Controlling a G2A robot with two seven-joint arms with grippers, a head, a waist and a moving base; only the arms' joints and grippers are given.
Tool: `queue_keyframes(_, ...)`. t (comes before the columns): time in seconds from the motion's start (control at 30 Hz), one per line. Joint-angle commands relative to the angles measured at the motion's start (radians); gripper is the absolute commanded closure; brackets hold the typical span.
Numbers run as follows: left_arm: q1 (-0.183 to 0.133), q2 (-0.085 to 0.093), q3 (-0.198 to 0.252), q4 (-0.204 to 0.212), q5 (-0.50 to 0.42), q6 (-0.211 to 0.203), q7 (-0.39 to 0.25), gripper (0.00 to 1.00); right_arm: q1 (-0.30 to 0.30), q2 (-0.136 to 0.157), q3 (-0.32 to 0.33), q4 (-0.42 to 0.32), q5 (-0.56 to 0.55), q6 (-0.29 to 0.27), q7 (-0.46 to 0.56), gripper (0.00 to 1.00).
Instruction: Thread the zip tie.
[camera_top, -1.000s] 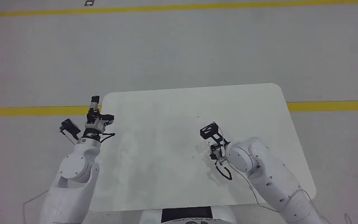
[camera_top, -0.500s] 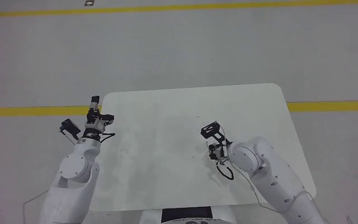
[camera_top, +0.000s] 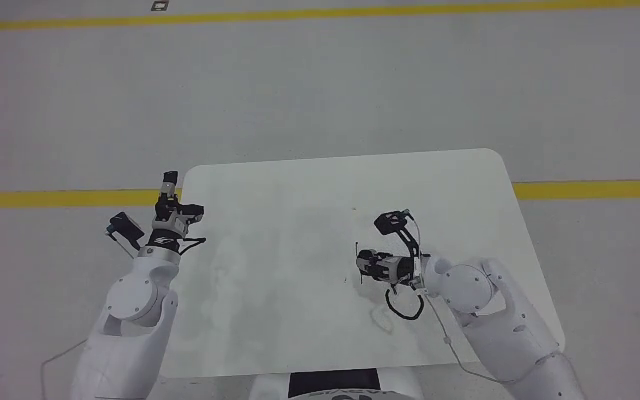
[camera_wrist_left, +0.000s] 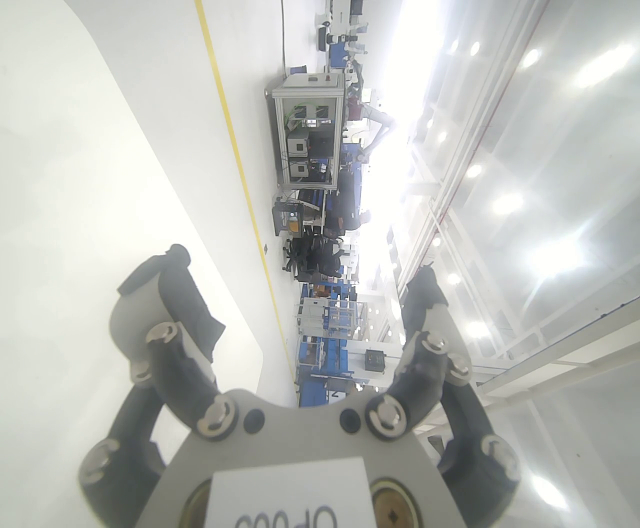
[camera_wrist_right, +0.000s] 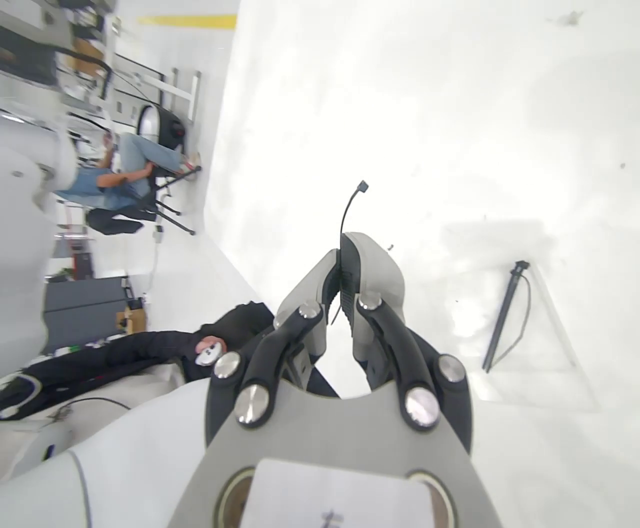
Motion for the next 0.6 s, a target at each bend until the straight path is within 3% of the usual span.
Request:
queue_keyframes(0.0,0.000,0.000,0.000,0.000,0.000,0.000,0.000,0.00,-0.006,-0.001,0.013,0.017,0.073,-0.028,-0.034,1.00)
queue_keyframes(0.33,0.000,0.000,0.000,0.000,0.000,0.000,0.000,0.00,-0.008,-0.001,0.013,0.016,0.078,-0.029,-0.040,1.00)
queue_keyframes(0.57,0.000,0.000,0.000,0.000,0.000,0.000,0.000,0.00,-0.076,0.001,0.059,0.031,0.290,-0.135,-0.123,1.00)
